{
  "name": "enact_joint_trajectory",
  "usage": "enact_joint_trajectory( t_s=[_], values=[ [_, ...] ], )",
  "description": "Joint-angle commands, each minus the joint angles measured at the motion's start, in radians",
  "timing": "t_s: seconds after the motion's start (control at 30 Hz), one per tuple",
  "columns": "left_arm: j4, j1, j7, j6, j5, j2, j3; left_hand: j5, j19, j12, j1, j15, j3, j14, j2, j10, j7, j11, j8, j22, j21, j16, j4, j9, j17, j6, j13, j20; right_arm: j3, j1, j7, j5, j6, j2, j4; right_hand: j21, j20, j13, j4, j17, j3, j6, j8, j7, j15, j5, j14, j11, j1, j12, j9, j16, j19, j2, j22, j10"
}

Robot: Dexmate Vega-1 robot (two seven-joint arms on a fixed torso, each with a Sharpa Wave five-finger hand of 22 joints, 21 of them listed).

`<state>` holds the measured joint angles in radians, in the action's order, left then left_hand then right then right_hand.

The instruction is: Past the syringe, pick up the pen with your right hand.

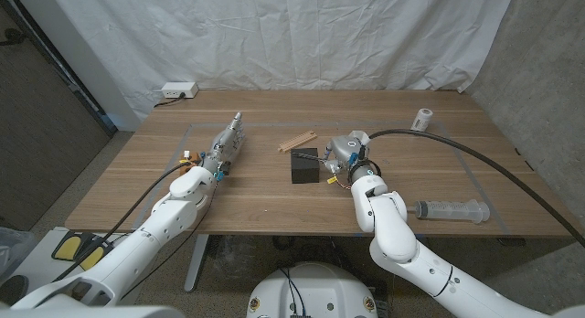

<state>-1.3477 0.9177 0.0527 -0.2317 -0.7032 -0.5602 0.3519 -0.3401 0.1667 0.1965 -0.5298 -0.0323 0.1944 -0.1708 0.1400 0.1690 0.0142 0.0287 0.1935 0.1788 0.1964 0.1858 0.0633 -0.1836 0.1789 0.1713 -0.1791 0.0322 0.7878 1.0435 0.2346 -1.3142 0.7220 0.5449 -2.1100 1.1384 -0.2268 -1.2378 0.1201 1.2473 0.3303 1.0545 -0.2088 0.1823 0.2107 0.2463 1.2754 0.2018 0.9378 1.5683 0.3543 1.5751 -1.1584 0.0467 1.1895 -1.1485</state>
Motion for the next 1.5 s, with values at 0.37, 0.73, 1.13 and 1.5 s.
enact_joint_trajectory(
  t_s=[0.37,0.73,1.13,1.5],
  values=[
    [0.006,0.007,0.015,-0.011,-0.007,-0.006,-0.007,0.004,0.080,0.001,-0.010,-0.007,0.011,-0.072,0.000,0.072,0.006,-0.003,-0.002,0.003,0.002,0.000,0.002,-0.004,0.003,0.066,-0.005,0.014,0.008,0.005,-0.070,0.032,-0.014,0.004,-0.001,0.010,0.004,-0.003,0.012,0.002,0.029,0.068,-0.027,0.023,-0.001,-0.015,-0.002,-0.001,0.034,0.001,0.015,0.004,0.002,-0.014,0.005,-0.002],
    [0.005,0.008,0.019,-0.016,-0.009,-0.008,-0.010,0.005,0.080,0.002,-0.011,-0.006,0.012,-0.072,-0.001,0.072,0.007,-0.004,-0.001,0.003,0.003,0.000,0.002,-0.004,0.003,0.066,-0.005,0.014,0.011,0.005,-0.090,0.030,-0.020,0.005,-0.013,0.012,0.004,-0.003,0.016,0.002,0.038,0.083,-0.045,0.018,-0.001,-0.027,0.000,-0.001,0.043,0.002,0.039,0.002,0.001,-0.019,0.000,-0.008],
    [-0.024,0.021,0.010,-0.015,-0.011,-0.021,-0.019,0.006,0.080,0.002,-0.012,-0.005,0.013,-0.072,0.000,0.073,0.006,-0.002,-0.001,0.003,0.003,0.000,0.003,-0.004,0.003,0.065,-0.005,0.014,0.011,0.006,-0.090,-0.002,-0.024,0.007,-0.033,0.021,0.005,-0.004,0.017,0.002,0.045,0.092,-0.052,0.021,-0.001,-0.038,0.002,-0.001,0.046,0.001,0.049,0.001,0.002,-0.019,0.002,-0.013],
    [-0.029,0.024,0.020,-0.015,-0.014,-0.028,-0.021,0.007,0.080,0.001,-0.014,-0.002,0.013,-0.074,0.000,0.074,0.007,-0.003,-0.003,0.003,0.003,0.000,0.003,-0.004,0.003,0.073,-0.005,0.015,0.004,0.005,-0.049,-0.066,-0.039,0.001,-0.064,0.025,0.005,-0.003,0.015,0.002,0.051,0.095,-0.052,0.021,-0.001,-0.045,0.004,-0.001,0.045,0.001,0.050,0.001,-0.002,-0.023,0.000,-0.012]
  ],
)
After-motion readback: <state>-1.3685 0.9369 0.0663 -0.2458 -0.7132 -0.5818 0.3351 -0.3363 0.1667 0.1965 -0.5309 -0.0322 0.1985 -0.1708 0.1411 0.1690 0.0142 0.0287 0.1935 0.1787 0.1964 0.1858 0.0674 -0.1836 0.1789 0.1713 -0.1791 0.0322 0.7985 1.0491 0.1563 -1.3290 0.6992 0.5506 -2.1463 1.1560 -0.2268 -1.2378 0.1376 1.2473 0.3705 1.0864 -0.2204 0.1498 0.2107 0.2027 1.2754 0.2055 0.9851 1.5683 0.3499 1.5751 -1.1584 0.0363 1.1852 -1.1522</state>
